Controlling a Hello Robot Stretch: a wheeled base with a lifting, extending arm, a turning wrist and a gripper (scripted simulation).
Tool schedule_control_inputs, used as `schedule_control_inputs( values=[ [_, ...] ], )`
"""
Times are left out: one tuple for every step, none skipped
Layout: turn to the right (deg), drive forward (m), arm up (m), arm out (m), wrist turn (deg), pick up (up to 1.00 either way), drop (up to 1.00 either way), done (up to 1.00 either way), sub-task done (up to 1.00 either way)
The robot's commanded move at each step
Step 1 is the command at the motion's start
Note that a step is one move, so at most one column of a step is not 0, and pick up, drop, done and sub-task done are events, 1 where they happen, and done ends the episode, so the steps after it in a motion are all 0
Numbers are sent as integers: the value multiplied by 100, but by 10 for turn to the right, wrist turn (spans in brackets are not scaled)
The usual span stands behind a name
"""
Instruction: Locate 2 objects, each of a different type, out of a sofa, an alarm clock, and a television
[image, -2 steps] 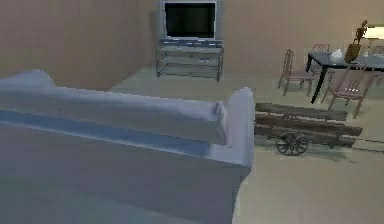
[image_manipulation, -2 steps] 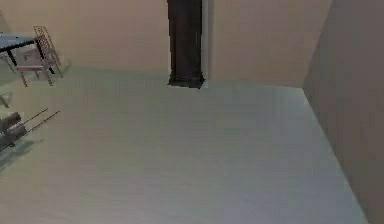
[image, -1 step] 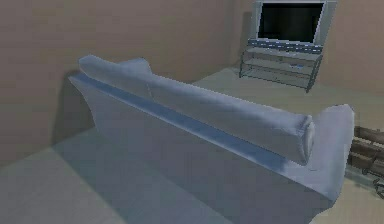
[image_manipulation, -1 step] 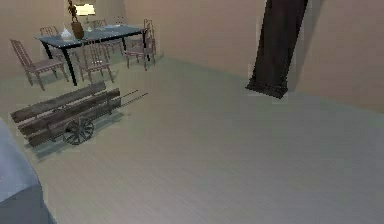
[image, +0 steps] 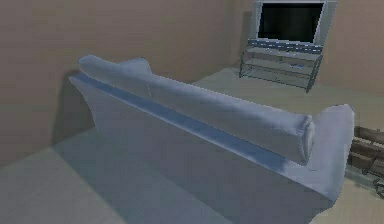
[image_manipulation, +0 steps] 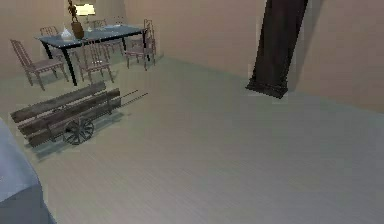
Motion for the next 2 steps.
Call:
schedule_control_inputs(
  values=[
    [450,0,0,0,0,0,0,0,0],
    [450,0,0,0,0,0,0,0,0]
  ],
)
